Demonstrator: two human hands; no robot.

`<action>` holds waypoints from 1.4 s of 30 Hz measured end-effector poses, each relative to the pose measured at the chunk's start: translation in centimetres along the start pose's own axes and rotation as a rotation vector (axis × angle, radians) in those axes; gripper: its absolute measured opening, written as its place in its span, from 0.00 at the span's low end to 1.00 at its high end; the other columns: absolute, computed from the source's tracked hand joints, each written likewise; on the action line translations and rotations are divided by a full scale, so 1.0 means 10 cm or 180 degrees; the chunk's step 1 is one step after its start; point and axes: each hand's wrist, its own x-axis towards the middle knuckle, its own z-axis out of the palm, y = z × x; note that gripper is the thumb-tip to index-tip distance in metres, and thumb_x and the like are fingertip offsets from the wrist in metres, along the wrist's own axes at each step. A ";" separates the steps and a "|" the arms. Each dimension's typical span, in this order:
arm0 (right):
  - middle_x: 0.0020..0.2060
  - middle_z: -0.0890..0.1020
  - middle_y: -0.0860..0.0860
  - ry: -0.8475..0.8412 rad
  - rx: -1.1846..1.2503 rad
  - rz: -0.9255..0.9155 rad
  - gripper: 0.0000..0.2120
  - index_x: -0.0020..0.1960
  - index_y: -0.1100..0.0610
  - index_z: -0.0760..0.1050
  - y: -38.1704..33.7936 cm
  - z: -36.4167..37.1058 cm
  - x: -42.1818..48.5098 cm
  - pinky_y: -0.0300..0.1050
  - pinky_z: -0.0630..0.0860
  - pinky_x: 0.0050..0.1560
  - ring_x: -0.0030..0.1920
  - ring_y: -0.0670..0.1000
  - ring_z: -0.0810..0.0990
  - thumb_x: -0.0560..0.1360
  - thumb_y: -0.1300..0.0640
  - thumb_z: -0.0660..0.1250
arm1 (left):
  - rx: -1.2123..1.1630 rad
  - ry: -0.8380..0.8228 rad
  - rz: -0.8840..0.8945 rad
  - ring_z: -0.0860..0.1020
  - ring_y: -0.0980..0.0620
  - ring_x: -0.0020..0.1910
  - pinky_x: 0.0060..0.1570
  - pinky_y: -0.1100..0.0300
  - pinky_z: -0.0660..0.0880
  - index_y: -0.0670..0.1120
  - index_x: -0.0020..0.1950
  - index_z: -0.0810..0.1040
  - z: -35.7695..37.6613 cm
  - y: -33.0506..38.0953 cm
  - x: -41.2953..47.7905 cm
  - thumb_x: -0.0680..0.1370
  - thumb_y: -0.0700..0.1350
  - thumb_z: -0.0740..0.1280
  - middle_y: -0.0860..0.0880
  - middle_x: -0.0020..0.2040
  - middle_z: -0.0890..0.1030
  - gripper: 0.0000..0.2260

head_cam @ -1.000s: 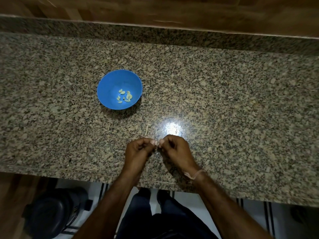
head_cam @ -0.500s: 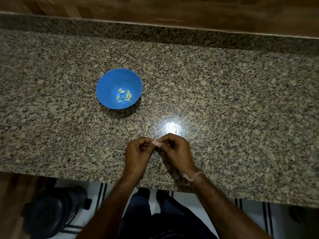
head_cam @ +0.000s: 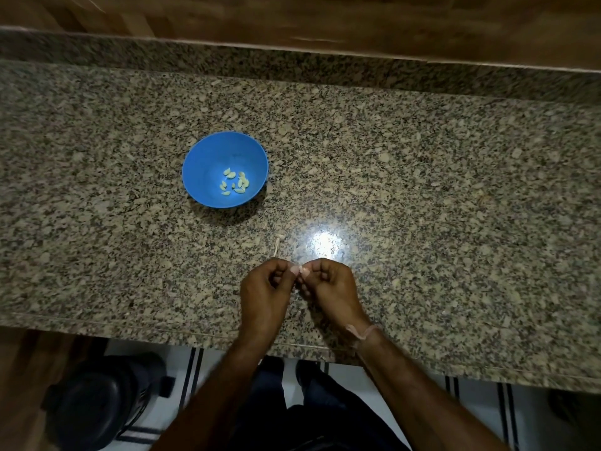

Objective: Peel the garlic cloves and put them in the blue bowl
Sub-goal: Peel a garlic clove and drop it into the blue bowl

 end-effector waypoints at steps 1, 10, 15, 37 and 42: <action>0.38 0.86 0.56 0.0007 -0.0271 -0.0132 0.05 0.45 0.60 0.83 0.00 0.00 0.01 0.50 0.82 0.44 0.39 0.52 0.84 0.80 0.62 0.72 | -0.0117 -0.0025 -0.0078 0.84 0.54 0.40 0.43 0.56 0.82 0.49 0.46 0.86 0.01 -0.03 0.01 0.80 0.47 0.72 0.53 0.39 0.86 0.05; 0.48 0.88 0.48 -0.0174 -0.0531 -0.0678 0.05 0.54 0.55 0.84 0.00 -0.05 -0.02 0.49 0.83 0.55 0.52 0.49 0.86 0.81 0.62 0.70 | 0.1487 0.0144 0.0672 0.76 0.52 0.41 0.35 0.56 0.65 0.48 0.48 0.80 -0.05 0.07 0.02 0.84 0.46 0.66 0.53 0.42 0.81 0.06; 0.45 0.88 0.55 -0.0275 -0.0180 -0.0449 0.01 0.49 0.56 0.85 0.04 -0.05 0.03 0.65 0.83 0.54 0.50 0.59 0.87 0.78 0.59 0.75 | 0.1225 0.0096 0.0770 0.75 0.53 0.42 0.35 0.61 0.63 0.47 0.47 0.79 -0.02 0.07 0.00 0.83 0.41 0.65 0.53 0.43 0.80 0.06; 0.42 0.85 0.46 -0.0025 -0.1138 -0.1347 0.06 0.48 0.55 0.83 -0.01 -0.05 -0.04 0.56 0.82 0.46 0.45 0.49 0.84 0.79 0.65 0.71 | -0.1383 -0.0245 -0.1280 0.76 0.50 0.33 0.34 0.59 0.71 0.41 0.42 0.85 0.01 0.05 0.05 0.80 0.42 0.71 0.45 0.35 0.82 0.08; 0.43 0.79 0.46 0.0096 -0.1898 -0.1918 0.05 0.48 0.54 0.80 -0.02 -0.05 -0.02 0.51 0.77 0.43 0.44 0.49 0.78 0.80 0.63 0.69 | -0.2035 -0.0395 -0.2375 0.75 0.57 0.25 0.24 0.65 0.68 0.42 0.41 0.82 0.00 0.17 0.09 0.79 0.42 0.72 0.49 0.31 0.80 0.08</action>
